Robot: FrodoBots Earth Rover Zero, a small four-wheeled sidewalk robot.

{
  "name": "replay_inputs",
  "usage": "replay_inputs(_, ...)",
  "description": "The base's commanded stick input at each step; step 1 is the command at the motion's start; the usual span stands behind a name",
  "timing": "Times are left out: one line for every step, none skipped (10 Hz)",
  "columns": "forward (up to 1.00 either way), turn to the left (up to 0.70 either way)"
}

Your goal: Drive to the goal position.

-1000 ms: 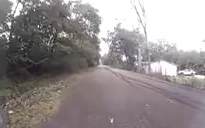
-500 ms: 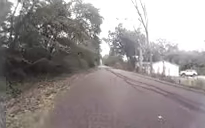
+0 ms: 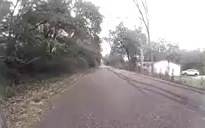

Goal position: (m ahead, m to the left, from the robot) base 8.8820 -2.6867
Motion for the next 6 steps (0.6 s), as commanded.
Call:
replay_inputs(0.70, 0.00)
replay_inputs(0.70, 0.00)
replay_inputs(0.70, 0.00)
replay_inputs(0.70, 0.00)
replay_inputs(0.70, 0.00)
replay_inputs(0.70, 0.00)
